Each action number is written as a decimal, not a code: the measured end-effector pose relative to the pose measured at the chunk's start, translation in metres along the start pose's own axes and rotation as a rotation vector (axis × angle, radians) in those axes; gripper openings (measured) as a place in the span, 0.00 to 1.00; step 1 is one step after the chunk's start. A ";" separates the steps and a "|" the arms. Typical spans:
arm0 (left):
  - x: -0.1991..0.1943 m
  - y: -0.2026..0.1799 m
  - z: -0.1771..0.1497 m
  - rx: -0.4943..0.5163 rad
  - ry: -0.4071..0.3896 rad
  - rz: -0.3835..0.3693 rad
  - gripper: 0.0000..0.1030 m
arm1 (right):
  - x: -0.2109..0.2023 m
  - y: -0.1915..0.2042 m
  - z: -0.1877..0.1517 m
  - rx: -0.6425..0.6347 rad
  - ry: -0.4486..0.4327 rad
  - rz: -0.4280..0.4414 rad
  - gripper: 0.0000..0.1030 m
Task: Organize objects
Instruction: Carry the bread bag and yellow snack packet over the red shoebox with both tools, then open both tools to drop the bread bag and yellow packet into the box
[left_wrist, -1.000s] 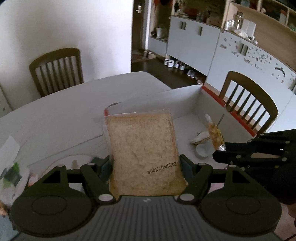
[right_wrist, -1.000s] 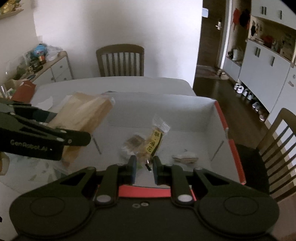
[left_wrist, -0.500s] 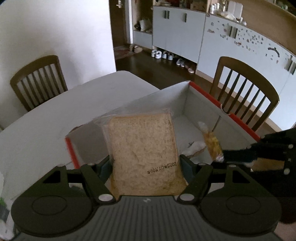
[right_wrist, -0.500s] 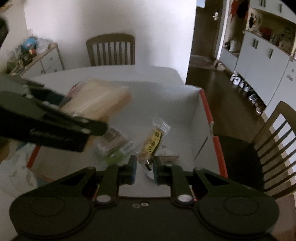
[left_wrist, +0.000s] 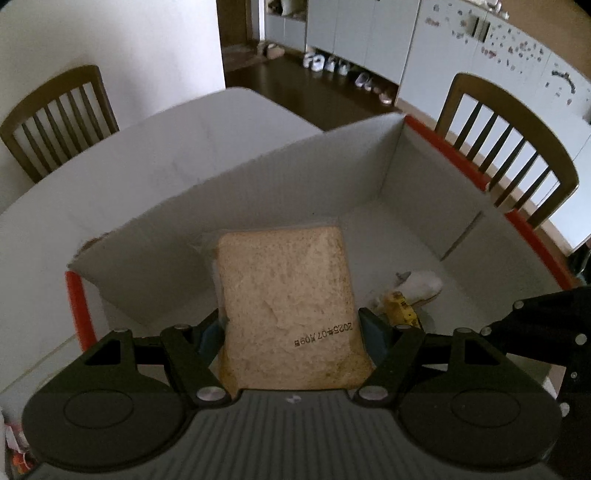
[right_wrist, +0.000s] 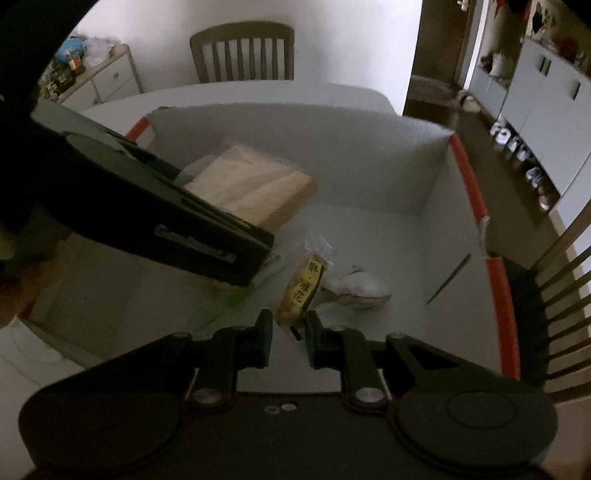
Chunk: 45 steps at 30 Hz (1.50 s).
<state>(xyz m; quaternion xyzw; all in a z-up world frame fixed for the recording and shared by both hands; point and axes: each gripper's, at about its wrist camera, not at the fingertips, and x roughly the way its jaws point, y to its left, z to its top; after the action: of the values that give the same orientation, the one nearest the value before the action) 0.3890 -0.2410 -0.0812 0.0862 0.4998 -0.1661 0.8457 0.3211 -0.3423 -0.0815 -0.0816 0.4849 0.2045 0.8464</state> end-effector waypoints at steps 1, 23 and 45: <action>0.003 0.000 0.000 0.000 0.006 -0.001 0.72 | 0.002 -0.001 0.001 -0.006 0.005 0.002 0.16; 0.030 0.007 0.003 -0.054 0.112 -0.039 0.74 | 0.009 0.000 0.003 0.016 0.085 0.003 0.22; -0.042 0.018 -0.010 -0.123 -0.047 -0.070 0.83 | -0.065 0.002 -0.001 0.022 -0.067 0.001 0.47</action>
<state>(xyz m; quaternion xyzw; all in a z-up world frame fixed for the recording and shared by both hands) 0.3690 -0.2126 -0.0501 0.0126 0.4917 -0.1668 0.8546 0.2902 -0.3585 -0.0266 -0.0651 0.4587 0.2020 0.8629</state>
